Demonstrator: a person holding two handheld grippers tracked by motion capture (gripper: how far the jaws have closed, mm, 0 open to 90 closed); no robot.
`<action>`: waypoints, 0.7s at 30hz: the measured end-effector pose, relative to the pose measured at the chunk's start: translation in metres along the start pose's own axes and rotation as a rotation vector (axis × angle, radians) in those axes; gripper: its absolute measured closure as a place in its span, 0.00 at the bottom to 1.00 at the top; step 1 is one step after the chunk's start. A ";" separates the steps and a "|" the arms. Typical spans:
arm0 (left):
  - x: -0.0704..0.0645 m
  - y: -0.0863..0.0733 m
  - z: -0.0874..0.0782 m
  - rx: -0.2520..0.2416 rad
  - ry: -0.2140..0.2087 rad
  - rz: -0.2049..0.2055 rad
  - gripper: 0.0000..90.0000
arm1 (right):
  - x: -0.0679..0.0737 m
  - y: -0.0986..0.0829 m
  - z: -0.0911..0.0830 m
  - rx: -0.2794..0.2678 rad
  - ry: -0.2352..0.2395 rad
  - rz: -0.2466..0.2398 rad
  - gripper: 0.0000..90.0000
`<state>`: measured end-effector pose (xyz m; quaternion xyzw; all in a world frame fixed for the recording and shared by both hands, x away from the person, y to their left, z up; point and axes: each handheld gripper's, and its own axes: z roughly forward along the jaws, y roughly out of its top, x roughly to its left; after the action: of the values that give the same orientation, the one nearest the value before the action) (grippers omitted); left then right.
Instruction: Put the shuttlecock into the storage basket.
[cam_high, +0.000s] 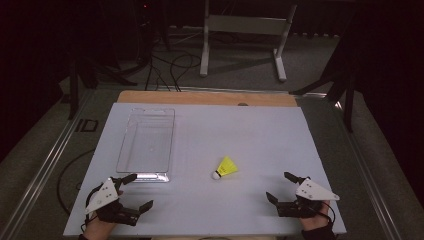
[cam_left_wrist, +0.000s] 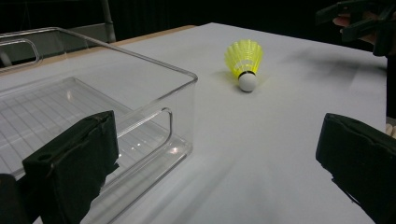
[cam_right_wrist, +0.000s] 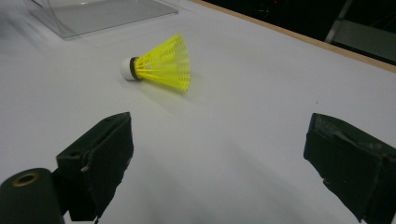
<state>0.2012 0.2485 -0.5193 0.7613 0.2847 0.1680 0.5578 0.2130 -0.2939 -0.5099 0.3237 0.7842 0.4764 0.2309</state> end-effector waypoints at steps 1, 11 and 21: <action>0.000 0.000 0.000 0.000 0.000 0.002 0.00 | 0.000 0.000 0.000 0.000 0.000 0.000 0.09; -0.001 0.002 0.002 0.009 -0.026 -0.011 0.00 | 0.000 0.001 -0.001 -0.007 0.002 -0.005 0.09; 0.000 0.016 0.005 0.094 -0.096 -0.011 0.00 | 0.002 0.002 0.000 -0.006 0.010 0.001 0.09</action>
<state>0.2080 0.2410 -0.5058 0.7922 0.2693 0.1150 0.5354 0.2127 -0.2919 -0.5085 0.3207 0.7839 0.4805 0.2276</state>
